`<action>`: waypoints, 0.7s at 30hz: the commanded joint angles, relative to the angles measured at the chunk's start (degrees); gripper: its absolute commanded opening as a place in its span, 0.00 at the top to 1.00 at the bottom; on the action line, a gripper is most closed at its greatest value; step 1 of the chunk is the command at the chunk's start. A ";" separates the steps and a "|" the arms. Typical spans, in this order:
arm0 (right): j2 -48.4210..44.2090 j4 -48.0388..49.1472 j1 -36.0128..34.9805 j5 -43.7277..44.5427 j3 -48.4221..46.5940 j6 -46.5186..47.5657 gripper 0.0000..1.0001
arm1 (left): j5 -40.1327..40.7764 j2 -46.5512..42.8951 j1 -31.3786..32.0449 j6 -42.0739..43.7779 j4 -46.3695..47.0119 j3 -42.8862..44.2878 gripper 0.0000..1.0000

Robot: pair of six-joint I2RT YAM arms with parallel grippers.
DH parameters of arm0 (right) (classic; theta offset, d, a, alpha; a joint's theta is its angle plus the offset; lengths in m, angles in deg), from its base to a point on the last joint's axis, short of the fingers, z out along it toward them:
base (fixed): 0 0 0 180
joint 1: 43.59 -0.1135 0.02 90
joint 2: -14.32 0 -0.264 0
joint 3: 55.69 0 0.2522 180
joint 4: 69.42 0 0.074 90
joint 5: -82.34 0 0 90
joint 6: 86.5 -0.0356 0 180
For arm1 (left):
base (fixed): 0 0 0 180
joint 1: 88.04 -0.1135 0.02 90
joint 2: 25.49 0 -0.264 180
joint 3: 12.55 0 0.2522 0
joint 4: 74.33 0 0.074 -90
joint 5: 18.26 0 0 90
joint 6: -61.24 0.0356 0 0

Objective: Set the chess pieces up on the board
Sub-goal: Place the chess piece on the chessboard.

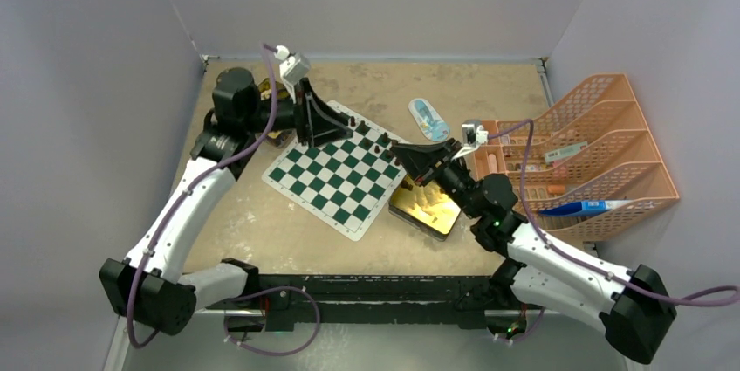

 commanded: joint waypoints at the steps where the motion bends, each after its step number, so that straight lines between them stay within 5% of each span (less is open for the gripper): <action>1: 3.22 11.33 -0.16 -1.58 -4.42 -12.49 1.00 | -9.44 -5.33 -0.18 -19.26 28.58 -10.96 0.53; 11: 12.43 27.23 -0.16 -6.88 -8.33 -24.87 1.00 | -9.34 -5.60 -0.03 -35.85 45.09 -17.14 0.46; 16: 16.90 30.35 -0.25 -9.41 -10.91 -27.41 1.00 | -9.68 -2.12 0.36 -50.30 63.35 -21.88 0.47; 21: 19.17 30.15 -0.49 -10.10 -12.82 -27.47 1.00 | -9.15 -0.29 1.24 -52.48 66.23 -21.92 0.47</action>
